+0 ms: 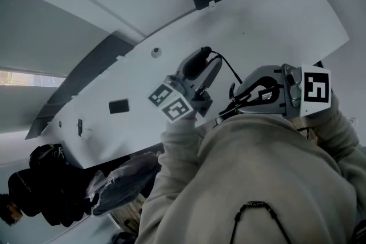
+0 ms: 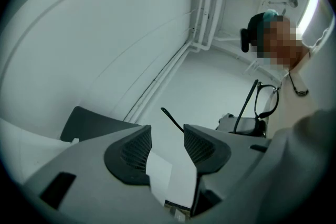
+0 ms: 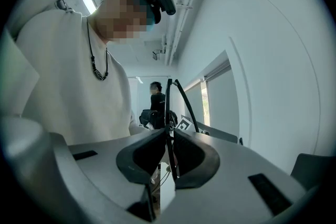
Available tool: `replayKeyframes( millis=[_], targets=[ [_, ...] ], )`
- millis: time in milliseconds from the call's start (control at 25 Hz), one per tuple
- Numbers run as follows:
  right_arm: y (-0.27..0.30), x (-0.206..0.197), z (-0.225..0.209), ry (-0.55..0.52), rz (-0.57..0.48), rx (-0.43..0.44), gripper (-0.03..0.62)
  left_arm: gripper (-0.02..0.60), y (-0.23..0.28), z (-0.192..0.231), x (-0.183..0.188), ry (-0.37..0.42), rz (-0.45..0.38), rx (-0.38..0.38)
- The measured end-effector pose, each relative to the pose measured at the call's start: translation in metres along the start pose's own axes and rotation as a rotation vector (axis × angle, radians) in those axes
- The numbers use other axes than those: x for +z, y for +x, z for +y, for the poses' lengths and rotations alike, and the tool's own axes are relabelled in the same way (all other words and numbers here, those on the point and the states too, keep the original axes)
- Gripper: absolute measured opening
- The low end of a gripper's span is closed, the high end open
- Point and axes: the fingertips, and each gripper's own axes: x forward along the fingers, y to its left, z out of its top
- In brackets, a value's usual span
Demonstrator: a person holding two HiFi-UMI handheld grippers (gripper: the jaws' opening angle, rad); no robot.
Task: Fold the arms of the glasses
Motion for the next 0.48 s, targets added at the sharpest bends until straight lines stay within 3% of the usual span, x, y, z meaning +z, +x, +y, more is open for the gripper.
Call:
replayKeyframes(
  millis=[480],
  targets=[
    [-0.007,-0.005,-0.001,0.025,0.000,0.008,0.061,0.158,0.002,-0.008,0.013,-0.006,-0.036,-0.027]
  ],
)
